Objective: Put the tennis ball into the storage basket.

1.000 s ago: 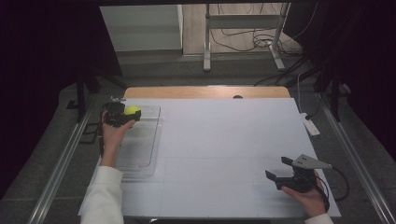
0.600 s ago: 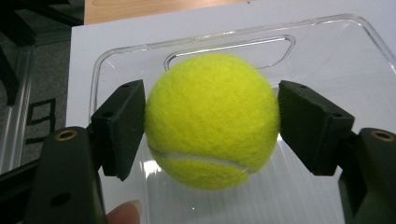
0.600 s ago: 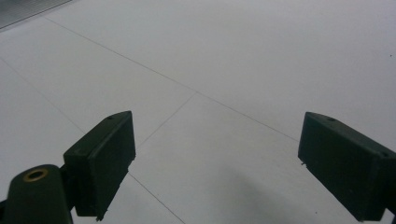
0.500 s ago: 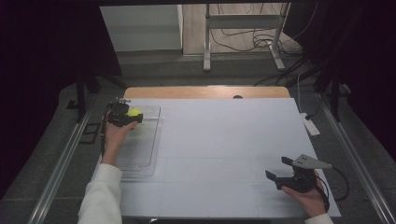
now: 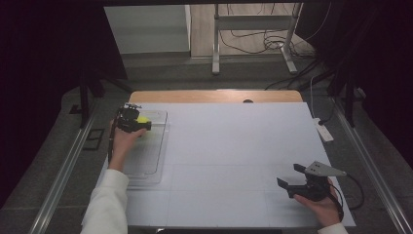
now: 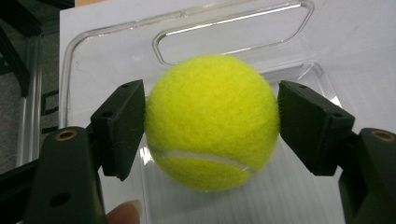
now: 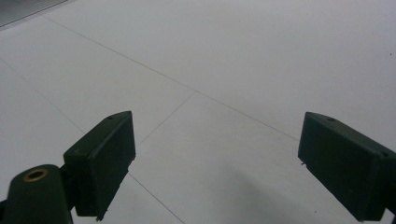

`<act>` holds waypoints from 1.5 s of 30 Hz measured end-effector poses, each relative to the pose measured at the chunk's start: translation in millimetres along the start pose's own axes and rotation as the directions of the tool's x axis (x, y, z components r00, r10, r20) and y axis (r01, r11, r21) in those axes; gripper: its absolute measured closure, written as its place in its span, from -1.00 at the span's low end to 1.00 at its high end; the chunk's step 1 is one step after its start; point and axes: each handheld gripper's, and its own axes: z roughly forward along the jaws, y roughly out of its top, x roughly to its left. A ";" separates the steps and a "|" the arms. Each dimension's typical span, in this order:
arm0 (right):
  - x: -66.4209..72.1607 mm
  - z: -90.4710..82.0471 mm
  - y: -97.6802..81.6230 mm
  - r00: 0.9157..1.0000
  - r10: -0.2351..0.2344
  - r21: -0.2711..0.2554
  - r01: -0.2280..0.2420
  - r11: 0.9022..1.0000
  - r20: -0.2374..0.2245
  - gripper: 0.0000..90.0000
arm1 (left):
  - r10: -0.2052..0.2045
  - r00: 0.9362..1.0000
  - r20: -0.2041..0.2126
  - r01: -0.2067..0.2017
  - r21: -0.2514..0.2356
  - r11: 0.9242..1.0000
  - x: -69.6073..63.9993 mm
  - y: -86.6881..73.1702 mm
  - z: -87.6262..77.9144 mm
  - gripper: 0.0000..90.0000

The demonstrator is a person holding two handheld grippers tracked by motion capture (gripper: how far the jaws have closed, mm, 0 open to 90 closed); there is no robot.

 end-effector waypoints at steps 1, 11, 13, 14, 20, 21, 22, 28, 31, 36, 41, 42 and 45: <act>-0.1 0.1 0.0 1.000 0.000 0.000 0.000 1.000 0.001 -0.74 | -0.003 1.000 0.000 0.003 0.001 1.000 -0.8 -0.3 1.0 -0.40; 0.0 0.0 0.0 1.000 0.000 0.000 0.000 1.000 0.001 -0.74 | 0.019 1.000 -0.008 -0.018 0.016 1.000 -2.8 -0.1 4.7 -0.40; 0.0 0.1 -0.1 1.000 0.000 0.001 0.000 1.000 0.001 -0.74 | 0.015 1.000 -0.008 -0.015 0.017 1.000 -3.1 -0.4 4.9 -0.40; -0.1 0.1 -0.2 1.000 -0.001 0.001 0.001 1.000 0.001 -0.74 | 0.012 1.000 -0.009 -0.012 0.018 1.000 -2.9 -0.5 5.0 -0.41; 0.1 -0.1 0.0 1.000 0.000 0.000 0.000 1.000 0.001 -0.74 | 0.010 1.000 -0.002 -0.010 -0.020 1.000 -5.6 0.2 -0.6 -0.60; 0.1 0.0 0.0 1.000 -0.001 0.000 0.001 1.000 0.001 -0.74 | 0.001 1.000 0.008 -0.001 -0.037 0.999 -6.2 0.6 -2.8 -0.62; 0.1 0.0 0.1 1.000 -0.001 0.000 0.001 1.000 0.001 -0.74 | -0.008 0.999 0.034 0.010 -0.056 0.998 -6.0 1.2 -6.3 -0.63; 0.3 -0.7 0.5 1.000 0.000 -0.003 0.000 1.000 0.000 -0.74 | -0.020 0.992 0.127 0.037 -0.134 0.990 -4.5 -0.1 -23.9 -0.64; 0.3 -0.1 0.6 1.000 0.000 -0.002 0.000 1.000 -0.001 -0.74 | -0.021 0.988 0.155 0.047 -0.164 0.985 -3.0 -2.6 -33.0 -0.65; -1.7 2.0 0.6 1.000 0.005 0.000 -0.005 1.000 -0.003 -0.74 | -0.022 0.977 0.210 0.065 -0.199 0.978 -1.3 -8.5 -43.9 -0.64; -2.4 2.6 0.9 1.000 0.003 0.001 -0.003 1.000 -0.005 -0.74 | -0.006 0.969 0.248 0.064 -0.229 0.971 -4.7 -15.6 -53.8 -0.64; -2.3 2.4 1.0 1.000 0.003 0.000 -0.003 1.000 -0.005 -0.74 | 0.002 0.967 0.254 0.061 -0.239 0.969 -5.6 -17.4 -56.2 -0.64; -2.7 1.9 1.0 1.000 0.004 -0.002 -0.004 1.000 -0.006 -0.74 | 0.014 0.959 0.282 0.061 -0.256 0.965 -8.4 -23.7 -62.7 -0.64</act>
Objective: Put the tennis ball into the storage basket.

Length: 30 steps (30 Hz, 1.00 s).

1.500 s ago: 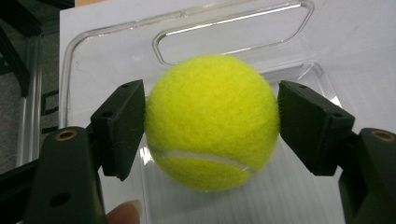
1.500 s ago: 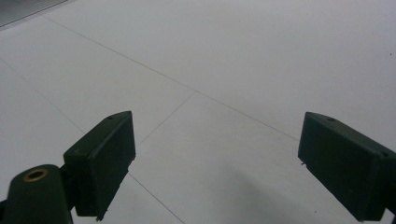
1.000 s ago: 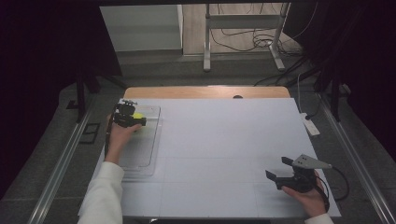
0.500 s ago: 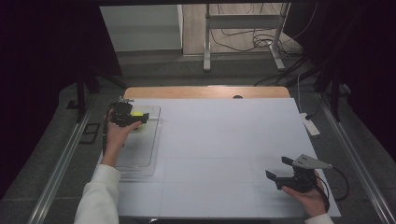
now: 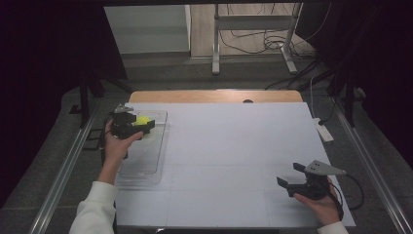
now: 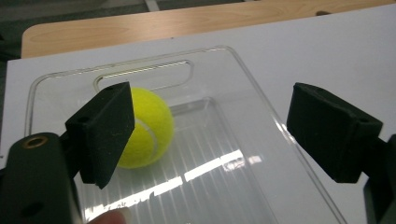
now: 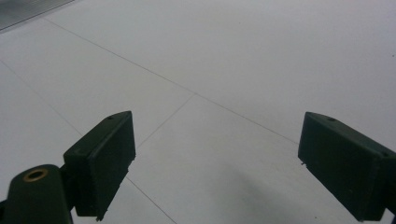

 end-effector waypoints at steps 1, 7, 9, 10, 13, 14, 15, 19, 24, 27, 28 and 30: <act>0.0 -0.3 0.0 1.000 0.000 -0.001 0.000 1.000 0.000 -0.74 | 0.003 1.000 0.008 -0.003 -0.006 1.000 -1.3 -2.0 -1.5 -0.64; 0.8 -1.3 0.3 1.000 -0.001 -0.008 0.001 1.000 -0.005 -0.74 | 0.018 0.999 0.042 -0.018 -0.013 1.000 -8.9 -13.4 -10.1 -0.63; 0.7 -1.6 0.4 1.000 0.000 -0.009 0.000 1.000 -0.007 -0.74 | 0.016 0.999 0.052 -0.015 -0.015 1.000 -10.7 -16.8 -13.5 -0.63; 0.5 -1.9 0.5 1.000 0.000 -0.008 0.000 1.000 -0.007 -0.74 | 0.017 0.998 0.060 -0.016 -0.016 1.000 -12.0 -19.3 -16.1 -0.63; 0.4 -1.7 0.4 1.000 0.001 -0.012 -0.002 1.000 -0.011 -0.74 | 0.025 0.998 0.064 -0.023 -0.021 1.000 -16.3 -25.0 -22.3 -0.63; 0.4 -1.8 0.4 1.000 0.001 -0.012 -0.001 1.000 -0.012 -0.74 | 0.031 0.997 0.066 -0.030 -0.023 0.999 -18.1 -27.1 -25.2 -0.63; 0.4 -1.8 0.4 1.000 0.002 -0.013 -0.002 1.000 -0.012 -0.74 | 0.031 0.997 0.069 -0.029 -0.030 0.999 -20.4 -29.0 -28.4 -0.63; 0.0 -2.4 0.7 1.000 0.003 -0.018 -0.004 1.000 -0.014 -0.74 | 0.049 0.995 0.090 -0.044 -0.055 0.998 -32.1 -36.6 -42.1 -0.63; 1.7 -3.4 1.7 1.000 0.000 -0.021 0.000 1.000 -0.014 -0.74 | 0.070 0.992 0.102 -0.062 -0.075 0.995 -43.2 -46.7 -50.5 -0.63; 2.8 -3.9 2.4 1.000 -0.002 -0.024 0.001 1.000 -0.014 -0.74 | 0.081 0.989 0.127 -0.072 -0.078 0.994 -51.0 -55.4 -53.7 -0.63; 3.3 -3.9 2.7 1.000 -0.002 -0.023 0.001 1.000 -0.015 -0.74 | 0.086 0.987 0.134 -0.076 -0.080 0.994 -53.9 -58.5 -54.7 -0.63; 3.9 -3.7 2.8 1.000 -0.005 -0.022 0.004 1.000 -0.015 -0.74 | 0.095 0.984 0.149 -0.083 -0.082 0.993 -59.2 -64.8 -56.8 -0.63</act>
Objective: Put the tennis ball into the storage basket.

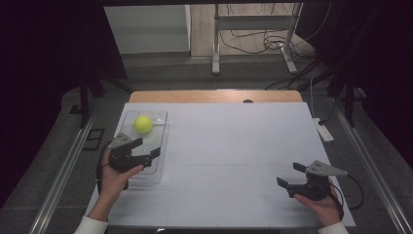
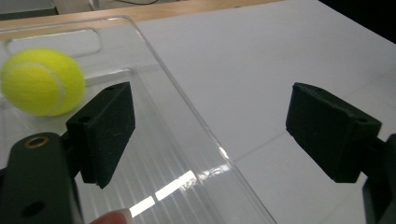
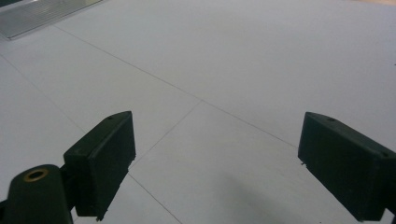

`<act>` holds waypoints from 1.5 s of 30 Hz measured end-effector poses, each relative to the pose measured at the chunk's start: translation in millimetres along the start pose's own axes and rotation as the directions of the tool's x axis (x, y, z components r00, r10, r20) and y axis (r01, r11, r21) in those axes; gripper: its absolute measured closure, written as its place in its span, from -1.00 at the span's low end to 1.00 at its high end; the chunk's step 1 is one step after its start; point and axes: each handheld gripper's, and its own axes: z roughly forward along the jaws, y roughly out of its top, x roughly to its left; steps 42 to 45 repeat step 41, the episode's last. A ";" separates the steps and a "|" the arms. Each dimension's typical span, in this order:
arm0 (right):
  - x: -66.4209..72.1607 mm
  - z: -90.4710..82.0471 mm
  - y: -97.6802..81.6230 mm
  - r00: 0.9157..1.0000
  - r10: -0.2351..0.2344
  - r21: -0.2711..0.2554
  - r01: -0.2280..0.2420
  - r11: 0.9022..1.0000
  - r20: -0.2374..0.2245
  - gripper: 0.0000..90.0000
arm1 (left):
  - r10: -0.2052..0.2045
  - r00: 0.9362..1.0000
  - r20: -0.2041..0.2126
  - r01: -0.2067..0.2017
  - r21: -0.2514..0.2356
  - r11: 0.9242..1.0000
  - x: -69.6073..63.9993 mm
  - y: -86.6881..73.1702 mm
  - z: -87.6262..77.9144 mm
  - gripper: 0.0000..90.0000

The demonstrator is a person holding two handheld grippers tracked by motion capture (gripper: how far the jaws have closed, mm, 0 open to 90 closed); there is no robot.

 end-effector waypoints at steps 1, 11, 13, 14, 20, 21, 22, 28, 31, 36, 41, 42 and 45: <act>0.2 0.0 0.0 1.000 -0.001 0.001 0.001 1.000 0.000 -0.74 | 0.006 1.000 0.007 -0.006 0.001 1.000 -3.4 -3.6 -1.1 -0.63; -0.1 0.2 -0.4 1.000 -0.002 0.000 0.002 1.000 -0.004 -0.74 | 0.051 0.998 0.027 -0.052 0.010 0.999 -22.6 -31.5 -5.0 -0.63; 0.0 0.1 -0.4 1.000 -0.003 0.001 0.003 1.000 -0.003 -0.74 | 0.059 0.998 0.027 -0.060 0.014 0.998 -24.8 -35.6 -4.3 -0.63; -0.1 0.1 -0.4 1.000 -0.003 0.001 0.003 1.000 -0.004 -0.74 | 0.066 0.997 0.028 -0.067 0.020 0.998 -26.0 -37.7 -3.7 -0.63; 0.3 0.5 -0.7 1.000 -0.001 0.001 0.001 1.000 -0.008 -0.74 | 0.093 0.995 0.035 -0.095 0.038 0.995 -31.1 -41.5 1.3 -0.64; 0.2 0.5 -0.8 1.000 -0.002 0.002 0.002 1.000 -0.008 -0.74 | 0.092 0.995 0.040 -0.093 0.038 0.995 -31.2 -41.2 1.6 -0.64; 0.0 0.4 -0.9 1.000 -0.001 0.000 0.001 1.000 -0.009 -0.74 | 0.091 0.995 0.042 -0.093 0.038 0.995 -31.3 -41.2 1.7 -0.64; 0.1 -0.6 -1.3 1.000 0.003 -0.002 -0.003 1.000 -0.011 -0.74 | 0.093 0.994 0.047 -0.095 0.034 0.995 -32.1 -41.0 1.5 -0.64; 0.4 -0.5 -1.1 1.000 0.000 -0.003 0.000 1.000 -0.011 -0.74 | 0.093 0.994 0.051 -0.094 0.031 0.995 -32.3 -41.1 1.3 -0.64; -0.6 -0.8 -1.7 1.000 0.002 -0.002 -0.002 1.000 -0.011 -0.74 | 0.094 0.994 0.049 -0.095 0.032 0.995 -31.8 -40.7 2.0 -0.64; -2.1 0.2 -1.6 1.000 0.008 -0.005 -0.008 1.000 -0.014 -0.74 | 0.092 0.995 0.048 -0.093 0.032 0.995 -31.5 -40.3 2.9 -0.64; -2.1 0.2 -1.6 1.000 0.008 -0.005 -0.008 1.000 -0.014 -0.74 | 0.092 0.995 0.048 -0.093 0.032 0.995 -31.5 -40.3 2.9 -0.64; -2.1 0.2 -1.6 1.000 0.008 -0.005 -0.008 1.000 -0.014 -0.74 | 0.092 0.995 0.048 -0.093 0.032 0.995 -31.5 -40.3 2.9 -0.64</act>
